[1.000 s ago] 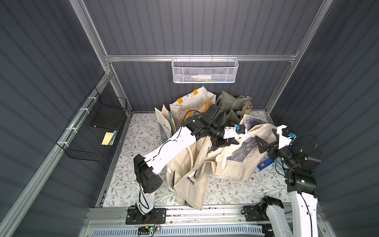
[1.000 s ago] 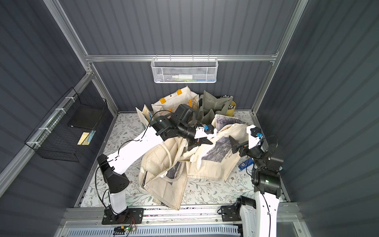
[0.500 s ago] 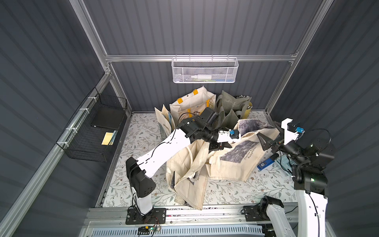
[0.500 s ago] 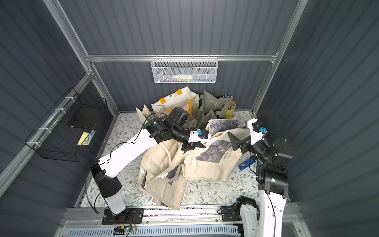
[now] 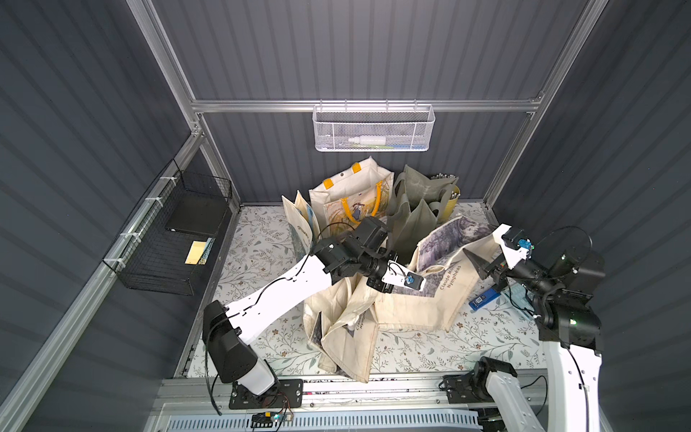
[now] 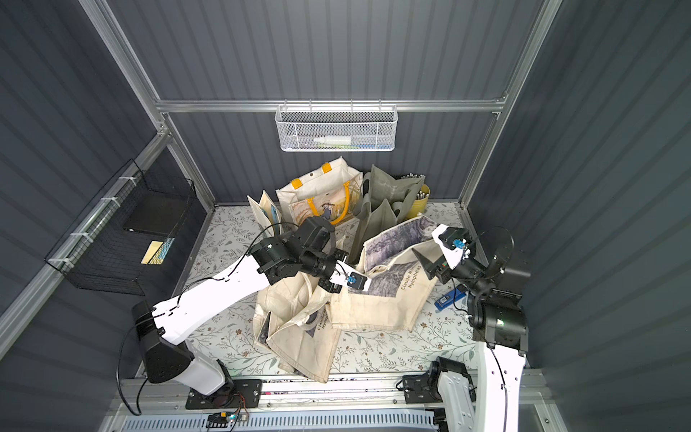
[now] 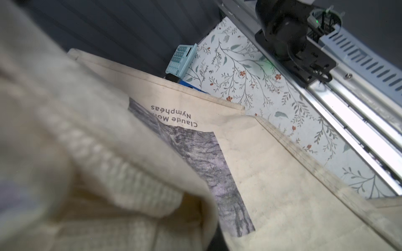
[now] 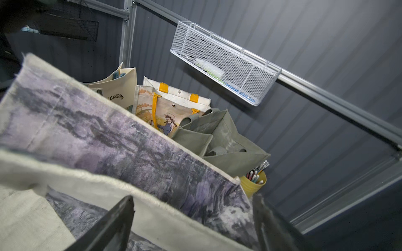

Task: Put away the canvas bag
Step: Press the canvas bag.

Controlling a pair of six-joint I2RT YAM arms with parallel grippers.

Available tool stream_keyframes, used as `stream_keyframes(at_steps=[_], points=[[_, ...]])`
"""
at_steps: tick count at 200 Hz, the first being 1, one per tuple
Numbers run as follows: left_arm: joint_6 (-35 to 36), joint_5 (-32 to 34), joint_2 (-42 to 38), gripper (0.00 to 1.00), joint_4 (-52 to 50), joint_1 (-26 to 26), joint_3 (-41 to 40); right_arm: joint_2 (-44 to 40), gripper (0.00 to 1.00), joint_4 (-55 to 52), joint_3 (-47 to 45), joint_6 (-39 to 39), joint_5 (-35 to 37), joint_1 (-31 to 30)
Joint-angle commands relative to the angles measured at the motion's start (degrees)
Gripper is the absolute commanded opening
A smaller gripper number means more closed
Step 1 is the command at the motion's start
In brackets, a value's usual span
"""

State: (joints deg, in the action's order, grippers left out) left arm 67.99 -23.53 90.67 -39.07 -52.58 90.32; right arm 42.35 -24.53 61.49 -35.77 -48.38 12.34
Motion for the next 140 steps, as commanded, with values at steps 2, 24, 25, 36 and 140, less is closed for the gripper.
stream_keyframes(at_steps=[2, 24, 25, 36, 140], points=[[11.28, 8.89, -3.01, 0.0, 2.62, -1.7, -6.51, 0.79, 0.91, -5.59, 3.77, -4.72, 1.23, -1.88], [16.56, 11.97, -5.75, 0.0, 10.24, -2.3, -12.8, 2.74, 0.91, -14.18, 7.01, -7.11, 3.61, -4.73], [16.78, 12.08, -5.85, 0.0, 10.51, -2.33, -13.02, 2.78, 0.91, -14.55, 7.12, -7.38, 3.71, -4.93], [17.74, 12.26, -6.48, 0.0, 13.21, -2.55, -14.51, 3.43, 0.89, -18.23, 7.91, -8.64, 5.79, -6.44], [17.22, 8.28, -6.86, 0.0, 13.83, -2.7, -9.65, -0.06, 0.89, -24.96, 8.75, -14.84, 17.55, -8.07]])
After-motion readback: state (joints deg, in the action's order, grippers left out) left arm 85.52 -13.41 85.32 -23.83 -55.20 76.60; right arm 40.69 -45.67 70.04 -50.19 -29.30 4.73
